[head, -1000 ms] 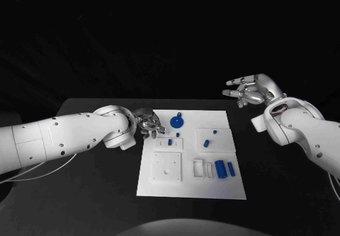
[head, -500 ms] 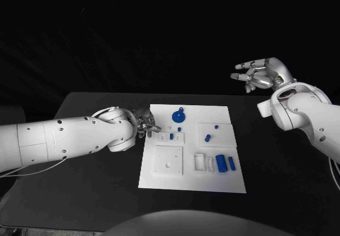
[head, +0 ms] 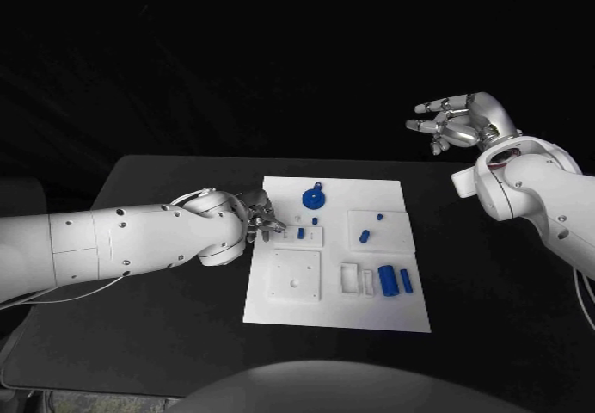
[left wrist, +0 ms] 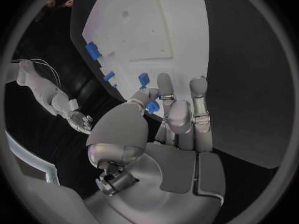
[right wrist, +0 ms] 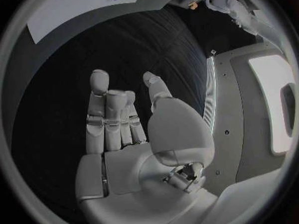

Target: Assemble the parts on the task board

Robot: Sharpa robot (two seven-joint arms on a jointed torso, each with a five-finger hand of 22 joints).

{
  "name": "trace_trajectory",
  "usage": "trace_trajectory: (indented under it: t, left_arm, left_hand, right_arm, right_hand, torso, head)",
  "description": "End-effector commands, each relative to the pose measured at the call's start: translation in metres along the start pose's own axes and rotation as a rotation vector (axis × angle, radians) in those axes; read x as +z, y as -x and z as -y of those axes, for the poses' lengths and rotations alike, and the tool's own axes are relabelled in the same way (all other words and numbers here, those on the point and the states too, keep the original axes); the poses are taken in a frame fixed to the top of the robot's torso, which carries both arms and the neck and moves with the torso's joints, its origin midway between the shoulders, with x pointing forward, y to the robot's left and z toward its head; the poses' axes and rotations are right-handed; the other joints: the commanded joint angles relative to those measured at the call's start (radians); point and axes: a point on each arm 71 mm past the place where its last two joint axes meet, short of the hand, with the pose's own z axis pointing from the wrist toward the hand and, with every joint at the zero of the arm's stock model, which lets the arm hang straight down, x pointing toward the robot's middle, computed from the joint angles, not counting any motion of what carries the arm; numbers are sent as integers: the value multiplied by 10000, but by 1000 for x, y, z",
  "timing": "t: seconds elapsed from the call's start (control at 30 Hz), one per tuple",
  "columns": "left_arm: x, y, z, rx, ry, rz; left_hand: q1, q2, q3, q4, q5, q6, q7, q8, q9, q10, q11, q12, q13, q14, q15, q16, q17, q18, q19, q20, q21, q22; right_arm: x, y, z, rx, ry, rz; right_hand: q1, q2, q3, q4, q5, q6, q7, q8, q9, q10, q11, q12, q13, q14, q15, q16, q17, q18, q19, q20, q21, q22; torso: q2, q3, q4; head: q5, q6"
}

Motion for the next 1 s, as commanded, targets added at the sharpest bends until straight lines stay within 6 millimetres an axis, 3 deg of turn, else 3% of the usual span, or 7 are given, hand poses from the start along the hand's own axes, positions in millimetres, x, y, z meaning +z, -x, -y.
trace_trajectory:
  t: [0.03,0.53,1.0]
  left_arm:
    - [1,-3,0,-402,193,-102]
    - [3,-7,3,-385,181,-344]
    - [6,-7,9,-37,-27,-156]
  left_hand:
    - [50,49,369,-300,39,621,-658,45,24,69,-10,-36,23,72,-6,-51,35,59,65,-17,5,168]
    - [23,61,391,-308,46,595,-657,63,56,65,-12,-33,47,81,-15,-73,52,47,73,-38,25,165]
    - [41,60,396,-315,41,595,-654,40,37,56,-13,-31,64,89,-18,-93,60,39,71,-47,32,163]
  right_arm:
    - [1,-1,-1,-63,133,-82]
    - [2,-1,-1,-64,77,-116]
    - [2,-2,-1,-69,65,-151]
  right_hand:
    - [-29,54,23,-53,57,88,9,-31,-11,29,-60,39,-7,-32,-43,66,11,79,308,29,46,185]
    - [-45,54,47,-71,107,105,7,-31,-11,26,-63,42,-7,-32,-45,65,11,77,310,27,48,188]
    - [-83,56,73,-74,110,109,5,-32,-11,42,-64,65,10,-18,-47,95,39,75,318,25,78,197]
  torso:
    - [3,7,-4]
    - [-2,6,8]
    - [7,-3,4]
  head:
    - [-10,-33]
    - [-58,-155]
    - [-86,-198]
